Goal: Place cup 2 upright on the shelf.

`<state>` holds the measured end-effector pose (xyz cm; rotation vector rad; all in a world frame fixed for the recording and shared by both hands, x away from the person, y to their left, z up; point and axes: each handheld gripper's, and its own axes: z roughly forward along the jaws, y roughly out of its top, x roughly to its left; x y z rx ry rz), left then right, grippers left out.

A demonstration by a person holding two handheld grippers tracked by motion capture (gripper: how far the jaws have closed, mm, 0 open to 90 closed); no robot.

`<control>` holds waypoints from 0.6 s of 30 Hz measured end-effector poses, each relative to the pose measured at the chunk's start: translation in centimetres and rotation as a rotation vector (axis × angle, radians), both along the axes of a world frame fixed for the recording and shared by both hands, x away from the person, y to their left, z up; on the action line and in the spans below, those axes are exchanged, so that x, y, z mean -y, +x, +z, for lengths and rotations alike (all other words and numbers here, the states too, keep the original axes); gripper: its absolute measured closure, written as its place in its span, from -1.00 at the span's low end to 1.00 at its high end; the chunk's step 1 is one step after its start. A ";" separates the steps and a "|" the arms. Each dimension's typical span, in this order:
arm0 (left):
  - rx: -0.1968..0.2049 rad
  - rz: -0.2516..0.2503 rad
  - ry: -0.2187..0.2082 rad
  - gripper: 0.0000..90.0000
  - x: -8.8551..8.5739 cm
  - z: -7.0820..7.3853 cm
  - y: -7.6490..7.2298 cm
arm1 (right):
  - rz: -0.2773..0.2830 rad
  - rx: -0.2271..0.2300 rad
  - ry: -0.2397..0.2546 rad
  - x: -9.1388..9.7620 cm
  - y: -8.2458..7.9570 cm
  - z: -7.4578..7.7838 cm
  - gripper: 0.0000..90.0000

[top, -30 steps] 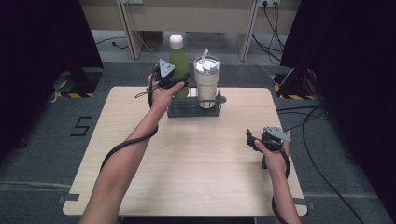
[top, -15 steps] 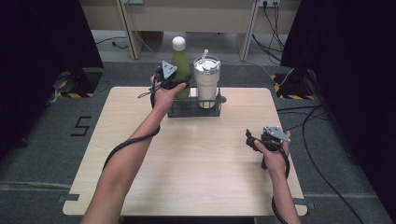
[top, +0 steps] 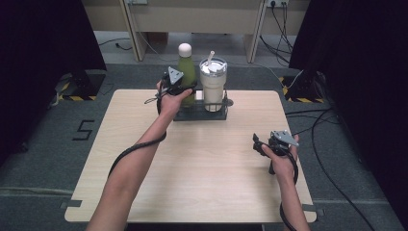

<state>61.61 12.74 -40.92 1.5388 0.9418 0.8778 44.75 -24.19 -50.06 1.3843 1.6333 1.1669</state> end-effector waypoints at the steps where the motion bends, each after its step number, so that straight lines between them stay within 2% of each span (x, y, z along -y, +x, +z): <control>1: -0.003 0.000 0.002 -0.55 0.0 -0.1 0.0 | -0.002 -0.003 0.004 0.0 0.0 0.0 -0.67; 18: -0.036 -0.003 -0.004 -0.56 0.1 -1.2 0.2 | 0.004 -0.002 -0.007 0.0 0.0 -0.1 -0.67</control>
